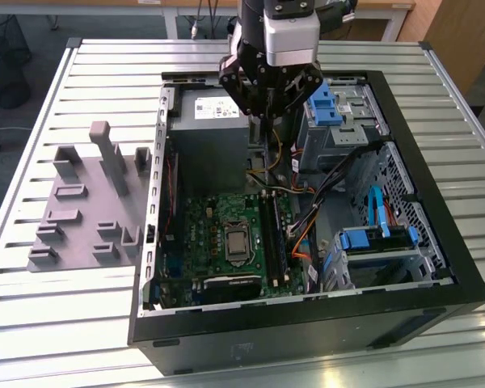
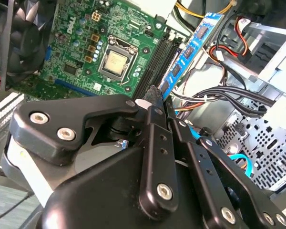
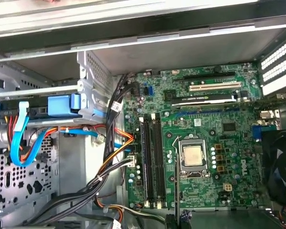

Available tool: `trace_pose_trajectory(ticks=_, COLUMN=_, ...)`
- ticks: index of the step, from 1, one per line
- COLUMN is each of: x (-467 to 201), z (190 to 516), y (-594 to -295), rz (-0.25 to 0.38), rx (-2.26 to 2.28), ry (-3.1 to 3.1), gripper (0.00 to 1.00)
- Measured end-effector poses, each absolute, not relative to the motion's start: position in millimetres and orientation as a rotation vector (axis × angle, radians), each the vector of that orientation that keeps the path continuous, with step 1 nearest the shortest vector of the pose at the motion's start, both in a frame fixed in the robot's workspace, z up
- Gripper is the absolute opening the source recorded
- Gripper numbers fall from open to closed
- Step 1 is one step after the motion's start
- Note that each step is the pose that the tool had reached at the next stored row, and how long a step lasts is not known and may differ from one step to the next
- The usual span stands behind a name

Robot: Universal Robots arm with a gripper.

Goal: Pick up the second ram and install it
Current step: 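Insert the second ram into the second slot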

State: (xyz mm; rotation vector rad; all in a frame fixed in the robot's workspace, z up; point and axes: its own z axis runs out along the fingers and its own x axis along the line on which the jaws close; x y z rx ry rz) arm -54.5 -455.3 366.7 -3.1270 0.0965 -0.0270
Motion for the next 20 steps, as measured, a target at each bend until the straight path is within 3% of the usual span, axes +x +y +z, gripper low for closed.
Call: trace_pose_trajectory(ticks=20, x=-44.2, z=355.2, y=-455.7, rz=-0.025, rx=-3.128, ry=0.069, gripper=0.14)
